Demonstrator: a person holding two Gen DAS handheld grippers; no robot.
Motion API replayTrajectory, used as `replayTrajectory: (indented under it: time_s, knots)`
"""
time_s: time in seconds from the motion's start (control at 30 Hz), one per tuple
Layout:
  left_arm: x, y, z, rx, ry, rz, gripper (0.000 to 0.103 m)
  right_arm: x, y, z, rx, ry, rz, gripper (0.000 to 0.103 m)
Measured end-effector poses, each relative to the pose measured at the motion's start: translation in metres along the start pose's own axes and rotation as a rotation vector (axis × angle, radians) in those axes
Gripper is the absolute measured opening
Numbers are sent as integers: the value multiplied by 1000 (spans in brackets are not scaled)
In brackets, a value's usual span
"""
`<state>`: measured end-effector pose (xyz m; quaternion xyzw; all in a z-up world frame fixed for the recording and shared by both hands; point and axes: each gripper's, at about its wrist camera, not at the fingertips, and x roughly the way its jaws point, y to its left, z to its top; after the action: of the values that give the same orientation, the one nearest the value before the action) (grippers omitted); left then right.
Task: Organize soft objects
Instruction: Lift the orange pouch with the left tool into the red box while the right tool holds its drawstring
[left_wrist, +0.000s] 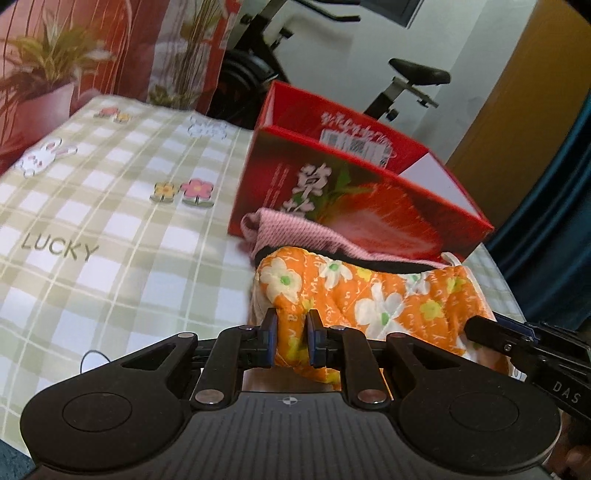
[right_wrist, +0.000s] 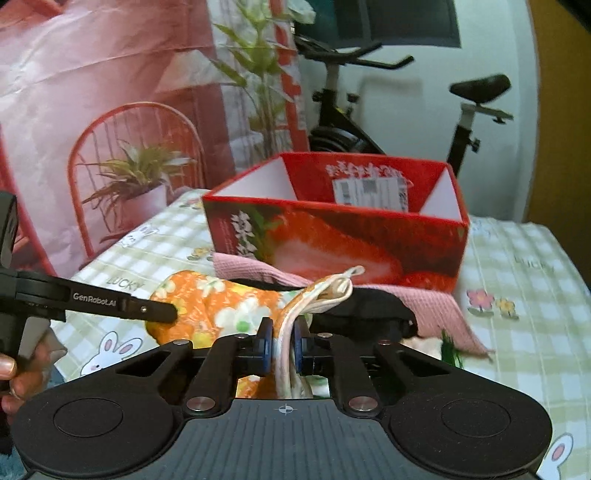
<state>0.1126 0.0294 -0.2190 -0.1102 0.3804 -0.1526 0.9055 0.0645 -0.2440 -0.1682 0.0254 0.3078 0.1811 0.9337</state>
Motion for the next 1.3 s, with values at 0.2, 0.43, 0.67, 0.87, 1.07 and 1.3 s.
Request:
replayTrajectory:
  time_s: [0.2,0.43,0.67,0.87,1.07,1.3]
  knots:
    - [-9,-4,3,16,-33,-6,16,-5,2,6,-5,-16,7,8]
    - [-34,-15,40,88,-141,-43,15,-19,-4,41,-40,-102,14,8]
    - [-37,-38,111,148,-265,-60,15,-8,-24,106,-65,-186,-1,8]
    - [-8,-60,161,214,-336,-19,15,25,-38,148,-101,-222,-64,8]
    - [24,-70,186,239,-339,13,15,74,-49,163,-168,-195,-147,8]
    - [73,-69,191,246,-264,39,15,134,-73,151,-140,-38,-199,8]
